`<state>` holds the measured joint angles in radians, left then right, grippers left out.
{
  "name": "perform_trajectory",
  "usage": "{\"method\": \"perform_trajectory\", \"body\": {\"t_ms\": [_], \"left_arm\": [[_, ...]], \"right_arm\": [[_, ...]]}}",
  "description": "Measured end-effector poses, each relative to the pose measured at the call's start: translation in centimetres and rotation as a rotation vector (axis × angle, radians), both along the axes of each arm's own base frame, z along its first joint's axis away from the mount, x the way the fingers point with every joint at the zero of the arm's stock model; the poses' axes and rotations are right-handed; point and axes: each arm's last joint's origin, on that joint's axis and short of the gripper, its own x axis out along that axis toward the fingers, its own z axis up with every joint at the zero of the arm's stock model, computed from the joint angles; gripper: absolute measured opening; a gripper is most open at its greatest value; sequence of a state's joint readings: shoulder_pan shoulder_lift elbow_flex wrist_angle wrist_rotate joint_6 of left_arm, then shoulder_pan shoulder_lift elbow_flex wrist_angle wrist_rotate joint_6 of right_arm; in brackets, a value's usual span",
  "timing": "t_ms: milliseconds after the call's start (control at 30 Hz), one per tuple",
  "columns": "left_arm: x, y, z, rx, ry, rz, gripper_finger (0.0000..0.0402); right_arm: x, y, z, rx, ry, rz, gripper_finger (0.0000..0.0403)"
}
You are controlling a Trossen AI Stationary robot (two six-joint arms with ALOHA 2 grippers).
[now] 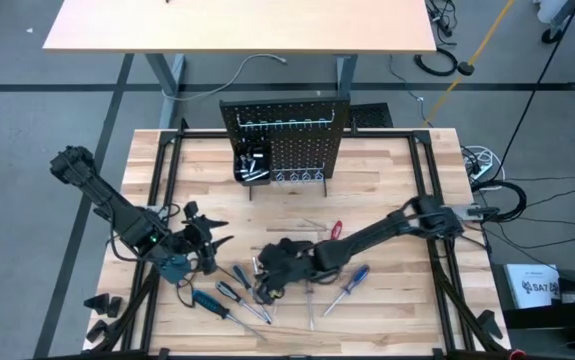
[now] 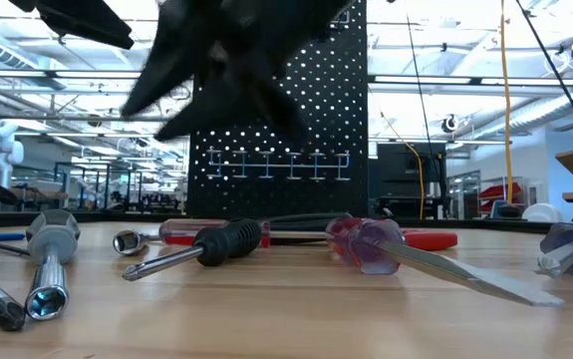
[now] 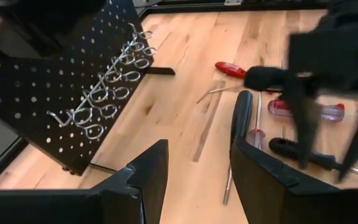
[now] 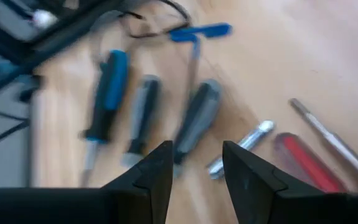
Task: Hang tools onto peg board
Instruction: Put the extension bar into the black bin on the pegboard
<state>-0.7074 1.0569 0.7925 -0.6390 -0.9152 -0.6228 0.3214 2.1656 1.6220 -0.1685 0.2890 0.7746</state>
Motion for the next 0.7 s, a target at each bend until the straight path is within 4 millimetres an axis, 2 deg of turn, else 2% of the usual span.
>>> {"method": "perform_trajectory", "body": {"t_ms": [200,433,700], "left_arm": [[0.0,-0.1,0.0,0.005,0.019,-0.028,0.0173],[0.0,-0.1,0.0,0.012,0.026,-0.037,0.0173],[0.0,-0.1,-0.1,0.03,0.034,-0.049,0.0173]], "right_arm": [[1.7,0.1,-1.8,0.006,0.073,-0.052,0.0132],[2.1,0.0,-3.1,-0.031,0.119,-0.129,0.0132],[2.3,0.0,-4.9,-0.043,0.142,-0.134,0.0132]]}}
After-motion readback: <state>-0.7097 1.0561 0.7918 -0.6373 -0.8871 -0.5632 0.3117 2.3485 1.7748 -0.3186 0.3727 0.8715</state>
